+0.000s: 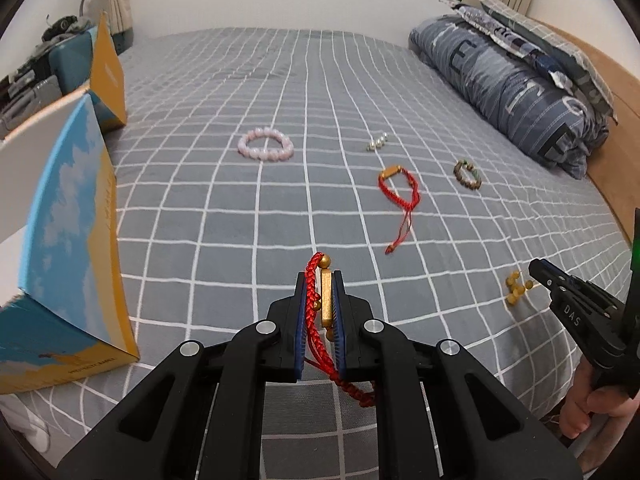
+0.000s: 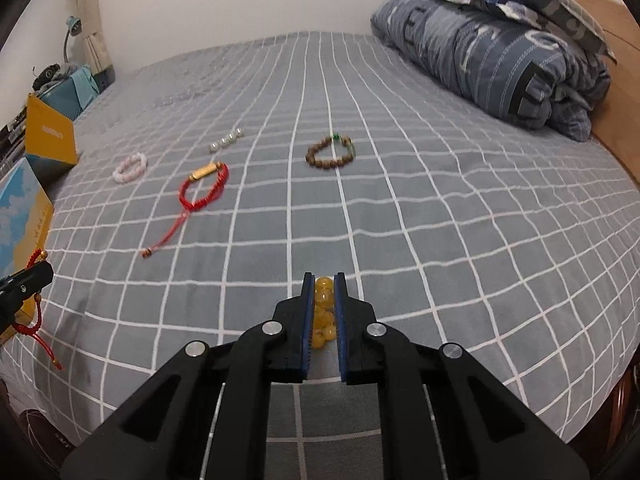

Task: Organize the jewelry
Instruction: 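Grasp the red string bracelet with the left tool while the right tool grasps the yellow bead bracelet, then carry both held bracelets over to the white box, then open both tools to drop the bracelets into the box, then move both tools back over the bed toward the remaining bracelets, then grasp the red string bracelet with the left tool while the right tool grasps the brown wooden bead bracelet, then carry both held bracelets over to the open white box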

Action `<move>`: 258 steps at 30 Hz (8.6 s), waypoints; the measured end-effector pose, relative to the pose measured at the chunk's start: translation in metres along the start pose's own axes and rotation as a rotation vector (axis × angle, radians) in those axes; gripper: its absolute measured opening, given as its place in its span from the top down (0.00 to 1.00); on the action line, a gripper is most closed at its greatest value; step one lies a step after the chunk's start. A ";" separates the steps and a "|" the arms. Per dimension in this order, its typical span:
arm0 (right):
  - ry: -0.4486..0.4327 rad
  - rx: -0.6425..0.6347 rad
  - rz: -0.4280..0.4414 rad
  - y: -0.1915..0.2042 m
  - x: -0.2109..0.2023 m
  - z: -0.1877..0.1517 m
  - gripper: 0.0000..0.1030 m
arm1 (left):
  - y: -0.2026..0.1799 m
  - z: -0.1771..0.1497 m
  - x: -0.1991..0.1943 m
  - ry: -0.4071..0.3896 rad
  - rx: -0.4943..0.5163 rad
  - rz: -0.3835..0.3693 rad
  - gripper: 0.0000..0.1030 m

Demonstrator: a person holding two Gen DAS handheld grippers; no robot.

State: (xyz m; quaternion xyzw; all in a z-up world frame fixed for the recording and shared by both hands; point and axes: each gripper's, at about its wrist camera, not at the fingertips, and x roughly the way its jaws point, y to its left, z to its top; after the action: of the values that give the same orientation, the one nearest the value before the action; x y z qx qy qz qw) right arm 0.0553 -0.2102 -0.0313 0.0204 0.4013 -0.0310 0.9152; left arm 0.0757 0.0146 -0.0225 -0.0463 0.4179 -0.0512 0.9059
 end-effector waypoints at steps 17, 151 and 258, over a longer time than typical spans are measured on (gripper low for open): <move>-0.086 0.007 0.023 0.012 -0.042 0.033 0.92 | -0.001 0.027 -0.038 -0.065 0.026 0.038 0.90; 0.154 0.017 -0.031 -0.021 0.164 0.136 0.13 | -0.065 0.099 0.165 0.099 0.094 0.011 0.07; -0.144 -0.066 0.032 0.066 -0.069 0.117 0.85 | -0.006 0.082 -0.074 -0.162 0.042 0.122 0.97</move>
State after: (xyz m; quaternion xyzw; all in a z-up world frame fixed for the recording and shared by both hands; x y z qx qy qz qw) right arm 0.0991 -0.1490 0.1000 -0.0054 0.3349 -0.0044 0.9422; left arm 0.0899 0.0219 0.0871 -0.0060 0.3443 -0.0007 0.9389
